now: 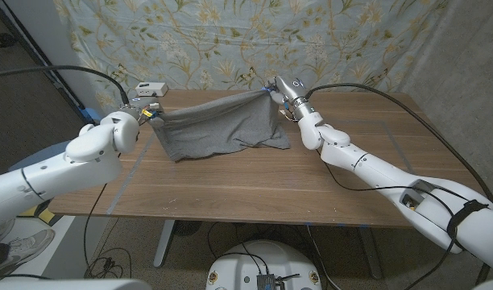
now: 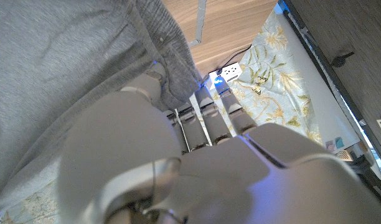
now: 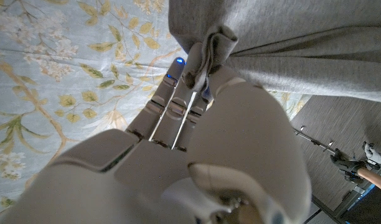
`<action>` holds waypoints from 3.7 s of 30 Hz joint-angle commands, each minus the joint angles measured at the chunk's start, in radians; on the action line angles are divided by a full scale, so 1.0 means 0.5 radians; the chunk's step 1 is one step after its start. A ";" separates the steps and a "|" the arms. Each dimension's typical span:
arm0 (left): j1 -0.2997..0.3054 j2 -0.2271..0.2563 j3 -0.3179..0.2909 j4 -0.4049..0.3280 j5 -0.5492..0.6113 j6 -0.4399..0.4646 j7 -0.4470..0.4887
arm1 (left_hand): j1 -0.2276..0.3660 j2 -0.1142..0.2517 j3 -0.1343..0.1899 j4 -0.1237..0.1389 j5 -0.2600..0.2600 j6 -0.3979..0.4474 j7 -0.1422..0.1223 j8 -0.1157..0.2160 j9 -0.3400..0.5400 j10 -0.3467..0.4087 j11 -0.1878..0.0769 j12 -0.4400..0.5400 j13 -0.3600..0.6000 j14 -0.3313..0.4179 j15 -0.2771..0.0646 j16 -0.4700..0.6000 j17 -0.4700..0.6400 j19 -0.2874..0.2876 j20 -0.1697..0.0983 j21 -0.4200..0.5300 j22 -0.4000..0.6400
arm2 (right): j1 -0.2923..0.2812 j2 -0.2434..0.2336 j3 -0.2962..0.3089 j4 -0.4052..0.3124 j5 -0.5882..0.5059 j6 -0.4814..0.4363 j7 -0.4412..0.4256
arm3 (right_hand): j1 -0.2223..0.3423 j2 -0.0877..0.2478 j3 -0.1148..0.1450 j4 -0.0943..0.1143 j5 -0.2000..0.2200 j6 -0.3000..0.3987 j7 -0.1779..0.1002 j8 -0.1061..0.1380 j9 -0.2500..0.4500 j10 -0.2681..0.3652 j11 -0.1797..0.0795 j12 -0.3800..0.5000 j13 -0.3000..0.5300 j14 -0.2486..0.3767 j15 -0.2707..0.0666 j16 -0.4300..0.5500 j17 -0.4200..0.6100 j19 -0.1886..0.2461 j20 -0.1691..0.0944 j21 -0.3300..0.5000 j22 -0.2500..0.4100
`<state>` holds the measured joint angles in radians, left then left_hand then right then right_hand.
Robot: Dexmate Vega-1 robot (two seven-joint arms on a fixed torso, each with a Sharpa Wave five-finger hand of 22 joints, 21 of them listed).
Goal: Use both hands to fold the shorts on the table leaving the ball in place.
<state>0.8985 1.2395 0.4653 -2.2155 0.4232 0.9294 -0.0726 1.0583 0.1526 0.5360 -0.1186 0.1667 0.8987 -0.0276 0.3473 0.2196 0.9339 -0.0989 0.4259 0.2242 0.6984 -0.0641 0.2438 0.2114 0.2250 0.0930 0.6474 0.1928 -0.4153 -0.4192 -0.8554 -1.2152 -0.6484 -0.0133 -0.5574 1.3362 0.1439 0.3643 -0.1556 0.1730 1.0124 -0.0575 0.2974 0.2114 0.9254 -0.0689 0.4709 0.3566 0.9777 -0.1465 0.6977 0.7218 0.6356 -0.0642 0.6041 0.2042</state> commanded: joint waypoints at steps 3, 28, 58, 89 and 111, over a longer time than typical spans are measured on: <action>-0.129 -0.177 0.130 0.264 0.010 -0.052 0.164 | 0.053 0.062 0.047 0.039 0.013 -0.068 -0.021 -0.042 -0.001 0.091 -0.140 0.246 0.312 0.020 -0.288 -0.004 0.004 0.014 0.006 0.015 0.005 | 0.307 0.224 -0.215 0.575 0.097 0.074 -0.031 | 0.009 0.022 0.021 0.013 0.012 -0.013 -0.020 -0.019 0.005 0.067 0.102 -0.048 -0.003 -0.011 -0.169 -0.057 -0.008 -0.022 -0.081 0.034 0.002; -0.508 -0.370 0.785 0.516 0.873 0.483 -0.116 | -0.393 -0.033 -0.158 0.230 0.008 -0.850 -0.089 -0.349 -0.055 -0.759 -0.046 -0.365 0.068 -0.309 -0.113 -0.080 -0.008 -0.120 0.020 -0.008 0.000 | 0.427 0.200 -0.380 0.480 0.276 -0.270 0.609 | -0.294 -0.011 -0.011 0.125 0.024 -0.979 -0.076 -0.254 -0.038 -0.771 0.030 -0.556 -0.156 -0.625 -0.107 -0.823 -0.446 -0.308 0.028 0.134 -0.045; -0.154 -0.272 0.312 0.294 0.100 -0.030 -0.104 | -0.933 -0.414 -0.540 0.391 0.079 -1.249 -0.085 -0.349 -0.067 -1.152 0.074 -0.474 -0.011 -0.694 0.101 -0.121 -0.032 -0.290 0.105 -0.123 -0.003 | 0.064 -0.132 -0.213 -0.257 0.431 -0.286 1.018 | -0.940 0.010 -0.148 0.428 0.017 -1.027 -0.015 -0.208 -0.042 -0.897 0.166 -0.535 -0.218 -0.867 0.070 -0.958 -0.504 -0.470 0.220 0.061 -0.050; -0.416 -0.344 0.803 0.423 0.901 -0.087 -0.738 | -0.681 -0.541 -0.598 0.217 0.222 -1.413 -0.054 -0.319 -0.067 -1.339 0.061 -0.448 -0.023 -0.861 0.162 -0.102 -0.046 -0.270 0.153 -0.178 -0.003 | -0.162 -0.131 -0.149 -0.389 0.537 -0.255 1.080 | -0.946 0.050 -0.090 0.414 0.030 -0.972 0.010 -0.190 -0.044 -0.844 0.193 -0.515 -0.228 -0.834 0.093 -0.958 -0.542 -0.464 0.222 0.052 -0.050; -0.365 -0.644 0.759 0.780 1.214 -0.349 -0.638 | -0.029 -0.045 -0.245 -0.088 0.175 -1.358 -0.079 -0.297 -0.067 -1.237 -0.001 -0.389 -0.033 -0.632 0.027 -0.054 -0.060 -0.027 0.060 -0.104 0.012 | -0.158 -0.093 -0.150 -0.308 0.569 -0.186 1.081 | -0.977 0.043 -0.028 0.393 0.025 -1.004 0.008 -0.212 -0.044 -1.000 0.182 -0.567 -0.243 -1.035 0.116 -1.022 -0.584 -0.563 0.233 -0.008 -0.052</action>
<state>0.7077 0.9816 0.8533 -1.9057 0.9666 0.8094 -0.4313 0.9941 0.0988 0.3811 -0.1421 0.2728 0.2009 -0.0659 0.1926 0.1863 0.2896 -0.0930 0.2207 0.2076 0.3513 -0.0344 0.2087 0.1805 0.1799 0.1354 0.5796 0.1934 -0.4987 -0.4800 -0.9294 -1.3972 -0.3752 -0.1226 -0.0179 0.8567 0.1650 0.3387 0.0438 0.1818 0.5230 -0.0503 0.1963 0.1860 0.4575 0.0249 0.1962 0.2368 0.4983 -0.0491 0.1957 0.4330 0.3770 0.0466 0.6121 0.1771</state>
